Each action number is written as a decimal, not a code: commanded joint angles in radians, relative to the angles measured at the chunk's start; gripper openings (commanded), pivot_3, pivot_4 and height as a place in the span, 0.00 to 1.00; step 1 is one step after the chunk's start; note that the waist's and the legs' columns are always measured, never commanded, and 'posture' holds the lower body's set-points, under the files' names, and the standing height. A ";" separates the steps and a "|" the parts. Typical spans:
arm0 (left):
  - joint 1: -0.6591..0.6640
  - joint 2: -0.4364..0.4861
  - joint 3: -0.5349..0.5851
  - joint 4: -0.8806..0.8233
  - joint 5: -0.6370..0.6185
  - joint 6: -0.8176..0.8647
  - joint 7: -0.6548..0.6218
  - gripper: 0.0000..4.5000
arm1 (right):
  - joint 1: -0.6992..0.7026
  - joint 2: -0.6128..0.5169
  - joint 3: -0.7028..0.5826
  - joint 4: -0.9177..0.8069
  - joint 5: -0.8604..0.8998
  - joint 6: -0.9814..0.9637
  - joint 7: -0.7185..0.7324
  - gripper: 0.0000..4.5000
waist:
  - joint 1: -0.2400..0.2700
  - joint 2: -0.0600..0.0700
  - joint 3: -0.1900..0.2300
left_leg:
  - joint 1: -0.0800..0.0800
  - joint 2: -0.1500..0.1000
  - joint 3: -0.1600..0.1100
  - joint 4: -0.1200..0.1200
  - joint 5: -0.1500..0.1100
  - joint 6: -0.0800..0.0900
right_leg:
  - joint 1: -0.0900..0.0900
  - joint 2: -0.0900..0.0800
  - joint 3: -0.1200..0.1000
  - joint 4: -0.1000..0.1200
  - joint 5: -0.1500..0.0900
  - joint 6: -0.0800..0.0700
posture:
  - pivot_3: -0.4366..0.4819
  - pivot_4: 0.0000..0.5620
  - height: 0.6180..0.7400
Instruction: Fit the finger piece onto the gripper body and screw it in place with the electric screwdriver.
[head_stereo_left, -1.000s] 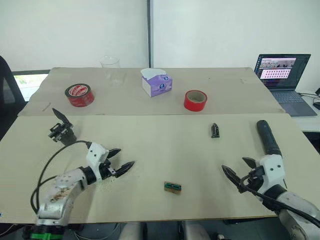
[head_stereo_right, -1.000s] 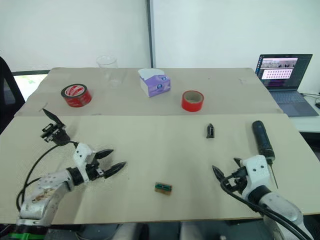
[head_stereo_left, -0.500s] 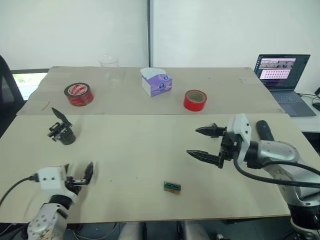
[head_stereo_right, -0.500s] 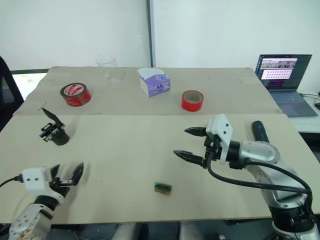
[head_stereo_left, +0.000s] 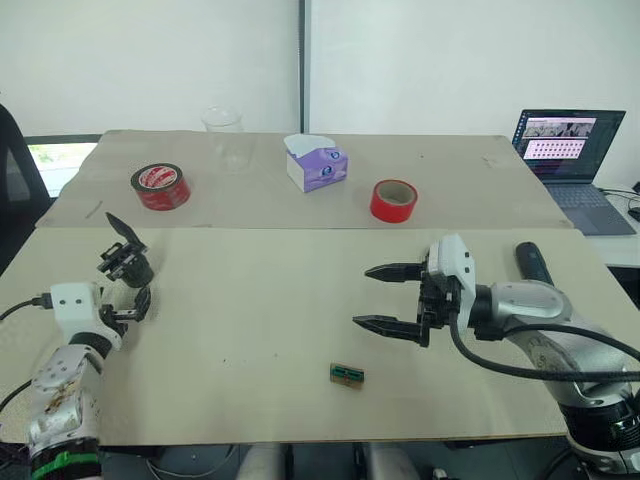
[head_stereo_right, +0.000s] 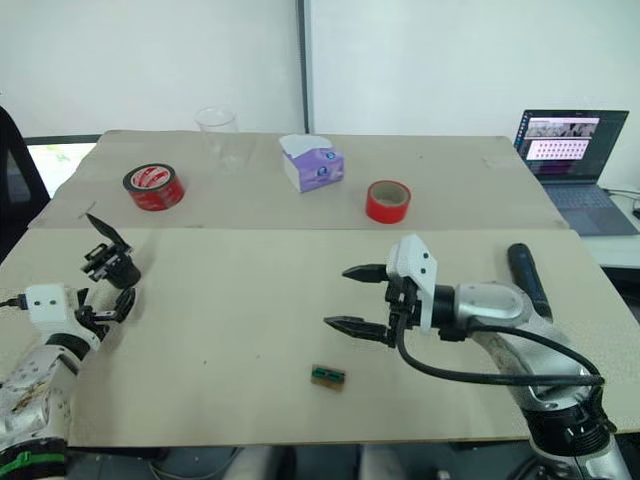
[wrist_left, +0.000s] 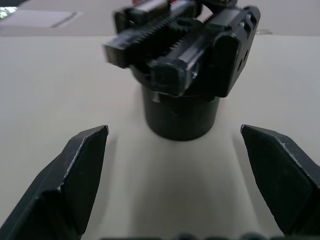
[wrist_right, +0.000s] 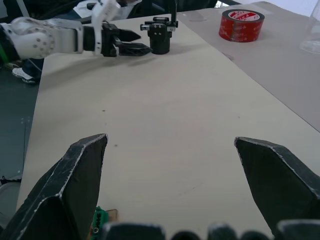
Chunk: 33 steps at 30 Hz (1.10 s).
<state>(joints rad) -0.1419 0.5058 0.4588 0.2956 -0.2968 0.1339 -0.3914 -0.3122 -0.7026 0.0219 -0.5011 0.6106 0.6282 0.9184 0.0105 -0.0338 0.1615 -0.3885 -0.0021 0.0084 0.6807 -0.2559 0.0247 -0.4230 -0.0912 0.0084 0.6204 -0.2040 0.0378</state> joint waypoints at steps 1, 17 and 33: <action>-0.071 0.026 -0.023 0.074 0.021 -0.058 -0.020 1.00 | -0.003 -0.016 -0.050 -0.043 0.032 0.017 -0.017 1.00 | 0.001 0.000 0.000 | 0.000 0.000 0.000 0.000 0.000 0.000 | 0.000 0.000 0.000 0.000 0.000 0.000 | 0.48 0.27 1.00; -0.236 0.028 -0.075 0.292 0.057 -0.191 -0.018 0.53 | 0.059 -0.067 -0.092 -0.080 0.061 0.043 -0.034 1.00 | 0.002 0.000 0.000 | 0.000 0.000 0.000 0.000 0.000 0.000 | 0.000 -0.001 -0.001 0.000 0.001 0.000 | 0.48 0.27 1.00; 0.007 -0.155 -0.671 -0.602 -0.009 0.150 -0.284 0.53 | 0.432 -0.129 -0.341 -0.259 0.062 0.035 -0.102 1.00 | 0.005 0.002 -0.001 | -0.014 -0.002 0.000 0.000 -0.003 0.005 | -0.006 -0.006 0.001 -0.013 0.009 0.008 | 0.48 0.27 1.00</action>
<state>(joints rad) -0.1176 0.3542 -0.2018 -0.2410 -0.3120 0.2910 -0.6686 0.1126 -0.8354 -0.2696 -0.7122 0.6508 0.6668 0.8338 0.0157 -0.0323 0.1608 -0.4012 -0.0029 0.0099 0.6811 -0.2589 0.0295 -0.4287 -0.0948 0.0108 0.6085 -0.1952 0.0449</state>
